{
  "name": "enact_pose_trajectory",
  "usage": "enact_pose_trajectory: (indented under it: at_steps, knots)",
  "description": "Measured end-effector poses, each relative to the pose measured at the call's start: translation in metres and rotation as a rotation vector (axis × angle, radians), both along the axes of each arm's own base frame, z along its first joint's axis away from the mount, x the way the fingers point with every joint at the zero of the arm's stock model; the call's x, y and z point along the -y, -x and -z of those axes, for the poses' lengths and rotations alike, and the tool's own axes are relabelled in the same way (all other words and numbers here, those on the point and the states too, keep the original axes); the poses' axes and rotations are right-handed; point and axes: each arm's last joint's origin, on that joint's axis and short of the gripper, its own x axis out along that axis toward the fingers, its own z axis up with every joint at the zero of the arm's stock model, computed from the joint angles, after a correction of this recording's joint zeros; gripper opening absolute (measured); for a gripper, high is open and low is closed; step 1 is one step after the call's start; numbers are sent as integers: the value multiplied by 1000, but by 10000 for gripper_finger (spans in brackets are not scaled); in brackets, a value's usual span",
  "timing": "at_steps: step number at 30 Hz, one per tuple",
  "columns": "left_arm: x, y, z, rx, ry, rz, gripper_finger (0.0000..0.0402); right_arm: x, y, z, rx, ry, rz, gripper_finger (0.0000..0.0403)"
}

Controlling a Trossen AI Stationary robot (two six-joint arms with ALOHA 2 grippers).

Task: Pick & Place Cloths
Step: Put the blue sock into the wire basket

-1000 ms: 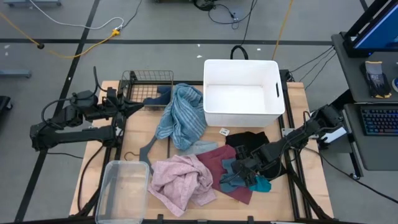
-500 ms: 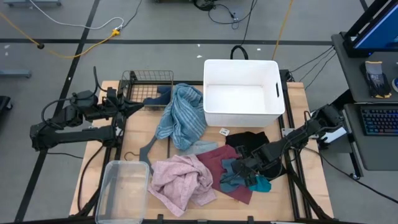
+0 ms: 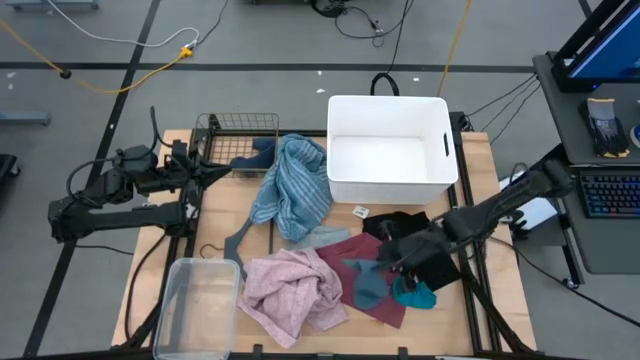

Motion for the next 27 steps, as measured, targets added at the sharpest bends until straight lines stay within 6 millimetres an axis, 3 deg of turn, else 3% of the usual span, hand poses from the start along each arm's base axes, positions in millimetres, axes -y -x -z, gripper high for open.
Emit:
enact_pose_trajectory:
  at_steps: [8,16,23,27]
  knots:
    - [-1,-10,2,-6,109,52,17,25,3,-66,472,-192,76,4]
    - [-2,-50,2,-8,168,153,17,43,4,-108,832,-376,104,4]
    - [3,-84,-7,117,77,298,22,53,2,-118,831,-709,206,3]
    - [8,-100,-12,210,51,361,43,56,1,-118,804,-794,235,3]
